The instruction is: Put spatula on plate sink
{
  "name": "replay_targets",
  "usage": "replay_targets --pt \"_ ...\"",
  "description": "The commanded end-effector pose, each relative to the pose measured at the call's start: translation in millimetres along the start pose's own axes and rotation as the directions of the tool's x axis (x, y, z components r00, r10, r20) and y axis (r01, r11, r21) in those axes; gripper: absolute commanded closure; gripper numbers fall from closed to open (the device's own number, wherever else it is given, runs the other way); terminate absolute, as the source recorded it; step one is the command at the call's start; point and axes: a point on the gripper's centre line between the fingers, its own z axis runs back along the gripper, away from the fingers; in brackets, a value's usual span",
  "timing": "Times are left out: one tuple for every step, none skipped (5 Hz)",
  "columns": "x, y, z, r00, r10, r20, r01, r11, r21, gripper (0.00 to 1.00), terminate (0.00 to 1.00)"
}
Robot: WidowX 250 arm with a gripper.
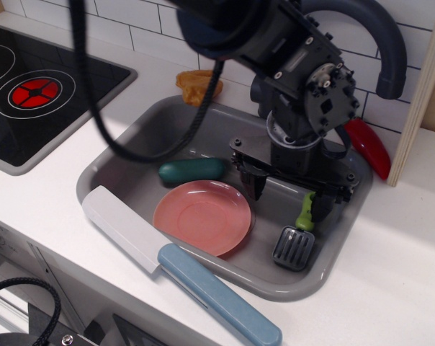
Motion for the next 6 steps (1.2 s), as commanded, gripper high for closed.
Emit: replay_targets --pt "18 -4 -14 0.999 -0.007 0.046 0.009 0.999 -0.040 0.00 0.00" --pt "25 -5 -23 0.999 0.001 0.053 0.001 0.999 -0.032 0.00 0.00" --pt "28 -5 -32 0.999 0.002 0.046 0.000 0.999 -0.040 0.00 0.00" --pt "31 -8 -37 0.997 -0.010 0.076 0.014 0.999 -0.053 0.00 0.00" --pt "29 -9 -45 0.997 -0.018 0.078 0.021 0.999 -0.038 0.00 0.00" --pt "32 -10 -52 0.997 -0.014 0.072 0.016 0.999 -0.032 0.00 0.00"
